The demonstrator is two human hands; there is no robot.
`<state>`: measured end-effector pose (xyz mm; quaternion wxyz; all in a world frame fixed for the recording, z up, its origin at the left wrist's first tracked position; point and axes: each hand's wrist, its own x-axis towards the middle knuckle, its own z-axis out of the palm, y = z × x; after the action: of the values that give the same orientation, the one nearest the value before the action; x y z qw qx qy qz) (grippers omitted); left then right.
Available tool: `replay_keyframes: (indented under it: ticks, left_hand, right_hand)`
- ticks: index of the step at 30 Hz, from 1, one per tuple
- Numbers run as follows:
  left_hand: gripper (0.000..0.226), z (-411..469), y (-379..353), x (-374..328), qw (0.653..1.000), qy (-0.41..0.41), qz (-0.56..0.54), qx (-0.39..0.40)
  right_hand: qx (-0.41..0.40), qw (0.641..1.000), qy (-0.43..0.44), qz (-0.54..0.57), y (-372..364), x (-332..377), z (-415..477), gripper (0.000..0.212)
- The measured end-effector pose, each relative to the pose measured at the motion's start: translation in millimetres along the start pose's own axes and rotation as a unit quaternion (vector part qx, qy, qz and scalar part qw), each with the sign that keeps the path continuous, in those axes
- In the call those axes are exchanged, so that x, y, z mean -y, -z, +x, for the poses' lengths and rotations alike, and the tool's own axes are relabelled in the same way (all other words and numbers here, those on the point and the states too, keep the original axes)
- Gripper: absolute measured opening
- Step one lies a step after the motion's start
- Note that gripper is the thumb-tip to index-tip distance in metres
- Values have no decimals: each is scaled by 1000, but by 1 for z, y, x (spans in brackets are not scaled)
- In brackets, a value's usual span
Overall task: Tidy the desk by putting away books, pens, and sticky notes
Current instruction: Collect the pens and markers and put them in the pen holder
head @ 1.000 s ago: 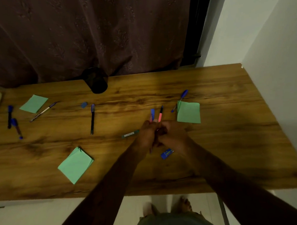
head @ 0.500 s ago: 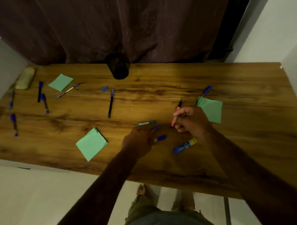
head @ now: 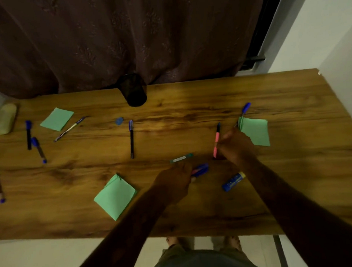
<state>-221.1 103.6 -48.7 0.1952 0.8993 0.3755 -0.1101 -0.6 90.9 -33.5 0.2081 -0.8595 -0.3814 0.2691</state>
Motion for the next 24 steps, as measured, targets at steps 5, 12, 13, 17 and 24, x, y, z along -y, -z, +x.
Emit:
replay_keyframes:
  ticks: [5,12,13,17,24]
  left_hand:
    - [22,1,24,10,872,71,-479,-76]
    - [18,26,39,15,755,136,-637,-79]
    - [21,32,40,13,743,148,-648,-79]
    - [46,52,47,4,678,163,-713,-66]
    - [19,52,51,12,712,156,-683,-45]
  right_hand:
    - [-6,998,-50,-42,-6,15,-9,28]
    - [48,986,-96,127,-17,33,-15,17]
    - [72,974,-98,193,-18,38,-19,15]
    - [166,940,-26,298,-13,64,-39,5]
    - [163,953,-17,254,0,66,-31,9]
